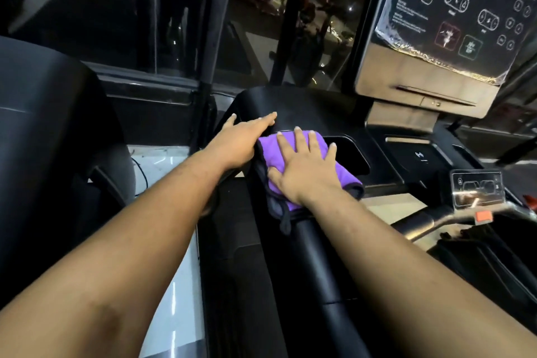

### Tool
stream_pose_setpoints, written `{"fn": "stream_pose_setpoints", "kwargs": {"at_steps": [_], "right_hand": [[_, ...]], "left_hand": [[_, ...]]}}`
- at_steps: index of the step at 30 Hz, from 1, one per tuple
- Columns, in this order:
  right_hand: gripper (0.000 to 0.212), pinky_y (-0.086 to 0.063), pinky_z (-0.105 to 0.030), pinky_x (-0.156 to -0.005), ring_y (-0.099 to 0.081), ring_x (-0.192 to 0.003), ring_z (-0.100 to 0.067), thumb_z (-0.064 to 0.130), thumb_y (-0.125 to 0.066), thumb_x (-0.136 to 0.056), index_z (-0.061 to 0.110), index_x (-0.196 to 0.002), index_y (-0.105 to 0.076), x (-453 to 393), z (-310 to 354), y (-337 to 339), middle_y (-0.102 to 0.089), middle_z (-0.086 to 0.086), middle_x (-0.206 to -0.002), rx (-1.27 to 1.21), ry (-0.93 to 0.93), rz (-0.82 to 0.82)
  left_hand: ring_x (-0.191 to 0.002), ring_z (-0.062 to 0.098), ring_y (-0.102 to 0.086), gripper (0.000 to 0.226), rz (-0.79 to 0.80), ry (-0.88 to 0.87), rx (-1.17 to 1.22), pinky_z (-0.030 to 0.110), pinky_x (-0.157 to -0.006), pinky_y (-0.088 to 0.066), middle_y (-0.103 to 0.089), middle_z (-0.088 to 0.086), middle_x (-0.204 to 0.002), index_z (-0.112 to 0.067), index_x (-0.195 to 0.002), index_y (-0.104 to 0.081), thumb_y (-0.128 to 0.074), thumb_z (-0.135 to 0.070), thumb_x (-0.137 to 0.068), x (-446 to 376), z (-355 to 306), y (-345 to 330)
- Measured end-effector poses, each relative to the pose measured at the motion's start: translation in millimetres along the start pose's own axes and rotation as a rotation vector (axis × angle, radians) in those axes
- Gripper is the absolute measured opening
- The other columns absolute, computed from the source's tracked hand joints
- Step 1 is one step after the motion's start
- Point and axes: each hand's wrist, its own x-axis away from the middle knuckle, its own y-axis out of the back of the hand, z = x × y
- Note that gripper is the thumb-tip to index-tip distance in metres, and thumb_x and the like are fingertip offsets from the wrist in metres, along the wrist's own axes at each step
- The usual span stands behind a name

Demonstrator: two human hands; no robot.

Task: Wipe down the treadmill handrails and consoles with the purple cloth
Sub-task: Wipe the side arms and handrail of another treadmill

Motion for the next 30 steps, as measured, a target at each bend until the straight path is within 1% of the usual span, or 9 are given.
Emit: {"fn": "stream_pose_setpoints", "kwargs": {"at_steps": [4, 7, 12, 15, 19, 22, 26, 28, 30], "right_hand": [[0.073, -0.001, -0.064, -0.123, 0.008, -0.158, -0.03, 0.057, -0.036, -0.095, 0.038, -0.162, -0.013, 34.3, 6.0, 0.5, 0.006, -0.002, -0.172, 0.141, 0.227, 0.002], [0.077, 0.006, -0.061, -0.123, 0.009, -0.158, -0.023, 0.063, -0.022, -0.084, 0.042, -0.158, -0.026, 75.6, -2.2, -3.7, 0.001, 0.003, -0.173, 0.214, 0.427, 0.051], [0.074, 0.002, -0.069, -0.12, 0.008, -0.158, -0.025, 0.062, -0.042, -0.093, 0.044, -0.161, -0.016, 35.6, -3.4, 11.6, 0.005, 0.004, -0.172, 0.154, 0.209, 0.07], [0.072, 0.005, -0.072, -0.117, 0.008, -0.157, -0.034, 0.058, -0.037, -0.097, 0.032, -0.162, -0.022, 60.2, 30.5, -5.3, 0.0, -0.006, -0.172, 0.43, 0.306, 0.066], [0.067, 0.009, -0.07, -0.118, 0.002, -0.158, -0.035, 0.048, -0.033, -0.103, 0.011, -0.159, -0.03, 167.1, 50.3, -31.1, -0.017, -0.014, -0.169, 0.825, 0.671, 0.287], [0.068, 0.008, -0.066, -0.121, 0.002, -0.158, -0.024, 0.056, -0.042, -0.097, 0.022, -0.156, -0.039, 184.5, 23.8, -19.8, -0.02, -0.006, -0.17, 0.559, 0.595, 0.247], [0.081, -0.005, -0.067, -0.122, 0.009, -0.158, -0.023, 0.06, -0.05, -0.09, 0.043, -0.161, -0.014, 146.6, -9.9, 5.0, 0.004, 0.004, -0.173, 0.154, 0.212, 0.084], [0.081, -0.005, -0.067, -0.121, 0.009, -0.158, -0.026, 0.061, -0.046, -0.088, 0.043, -0.161, -0.015, 161.9, -7.5, -6.2, 0.005, 0.001, -0.172, 0.166, 0.221, 0.065], [0.078, 0.002, -0.068, -0.12, 0.01, -0.158, -0.026, 0.063, -0.038, -0.085, 0.042, -0.159, -0.025, 210.9, -7.0, -23.1, 0.004, -0.001, -0.173, 0.281, 0.375, 0.081]], "left_hand": [[-0.15, 0.014, -0.037, 0.095, -0.017, -0.068, -0.04, 0.052, -0.126, -0.009, -0.038, -0.001, -0.164, -0.028, -0.164, -0.012, -0.048, 0.008, -0.084, 5.0, 11.6, -6.3], [-0.155, 0.013, -0.027, 0.095, -0.023, -0.117, -0.097, 0.056, -0.125, -0.01, -0.029, 0.002, -0.168, -0.026, -0.164, -0.013, -0.045, 0.011, -0.082, 23.3, 16.4, -16.7], [-0.157, 0.006, -0.013, 0.097, 0.01, -0.071, -0.13, 0.061, -0.124, -0.01, -0.013, -0.013, -0.172, -0.029, -0.164, -0.013, -0.053, 0.01, -0.085, 46.9, 19.5, -17.5], [-0.158, 0.008, -0.012, 0.096, 0.062, -0.042, -0.164, 0.063, -0.122, -0.01, -0.008, -0.011, -0.172, -0.03, -0.164, -0.011, -0.053, 0.009, -0.087, 54.8, 11.1, -20.8], [-0.158, 0.01, -0.01, 0.094, 0.099, -0.013, -0.157, 0.064, -0.122, -0.009, -0.003, -0.008, -0.173, -0.026, -0.165, -0.007, -0.053, 0.008, -0.09, 79.5, -13.7, -26.9], [-0.159, 0.01, -0.006, 0.096, 0.087, -0.044, -0.157, 0.066, -0.121, -0.008, 0.0, -0.008, -0.173, -0.027, -0.165, -0.005, -0.051, 0.01, -0.089, 95.4, -32.7, -26.8], [-0.159, 0.011, -0.008, 0.09, 0.107, -0.074, -0.159, 0.068, -0.12, -0.009, -0.001, -0.007, -0.173, -0.025, -0.165, -0.008, -0.053, 0.003, -0.093, 113.8, -61.7, -21.6], [-0.159, 0.012, -0.008, 0.088, 0.109, -0.055, -0.152, 0.068, -0.12, -0.009, -0.001, -0.007, -0.173, -0.025, -0.165, -0.009, -0.054, 0.001, -0.094, 121.0, -70.5, -22.2], [-0.159, 0.012, -0.008, 0.089, 0.117, -0.057, -0.168, 0.068, -0.12, -0.01, -0.001, -0.007, -0.173, -0.026, -0.165, -0.01, -0.053, 0.004, -0.092, 133.3, -79.3, -24.1]]}}
